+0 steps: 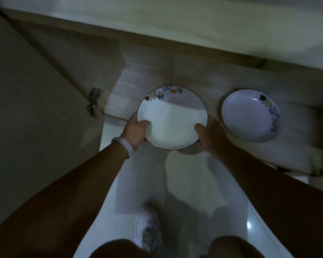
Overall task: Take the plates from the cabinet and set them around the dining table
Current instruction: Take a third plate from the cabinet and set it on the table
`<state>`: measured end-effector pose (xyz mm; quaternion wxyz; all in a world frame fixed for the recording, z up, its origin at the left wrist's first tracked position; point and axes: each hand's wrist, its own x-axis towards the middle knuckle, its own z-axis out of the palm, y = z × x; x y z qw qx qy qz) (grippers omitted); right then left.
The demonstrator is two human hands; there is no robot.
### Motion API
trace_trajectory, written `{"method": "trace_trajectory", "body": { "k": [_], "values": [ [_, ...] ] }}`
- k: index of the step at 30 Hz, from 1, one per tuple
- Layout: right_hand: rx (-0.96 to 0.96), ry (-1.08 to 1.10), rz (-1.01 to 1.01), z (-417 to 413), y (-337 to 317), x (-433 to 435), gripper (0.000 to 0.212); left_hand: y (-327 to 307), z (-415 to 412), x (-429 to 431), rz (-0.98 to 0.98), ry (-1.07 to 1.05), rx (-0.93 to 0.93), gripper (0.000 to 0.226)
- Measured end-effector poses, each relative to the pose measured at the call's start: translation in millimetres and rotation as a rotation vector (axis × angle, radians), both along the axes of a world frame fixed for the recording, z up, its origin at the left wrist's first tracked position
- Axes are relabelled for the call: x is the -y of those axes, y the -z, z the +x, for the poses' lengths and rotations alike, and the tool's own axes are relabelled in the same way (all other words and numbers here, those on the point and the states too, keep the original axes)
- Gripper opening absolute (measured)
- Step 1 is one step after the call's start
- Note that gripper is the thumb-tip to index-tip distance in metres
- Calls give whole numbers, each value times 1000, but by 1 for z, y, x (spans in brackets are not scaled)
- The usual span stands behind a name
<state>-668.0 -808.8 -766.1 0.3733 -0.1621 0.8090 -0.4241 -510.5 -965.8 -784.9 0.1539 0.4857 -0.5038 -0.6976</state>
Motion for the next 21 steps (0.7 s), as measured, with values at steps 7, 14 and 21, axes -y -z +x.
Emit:
{"method": "trace_trajectory", "body": {
  "k": [7,14,21],
  "values": [
    [-34,-92,18,61,-95,-56,28,-82,65,-61,42,-25,39,43],
    [163,-22,-54,109,-214,-92,37,-202,115,-110,33,-107,123,35],
    [159,11,-16,119,-343,-116,30,-344,129,-145,-12,-176,111,33]
  ]
}}
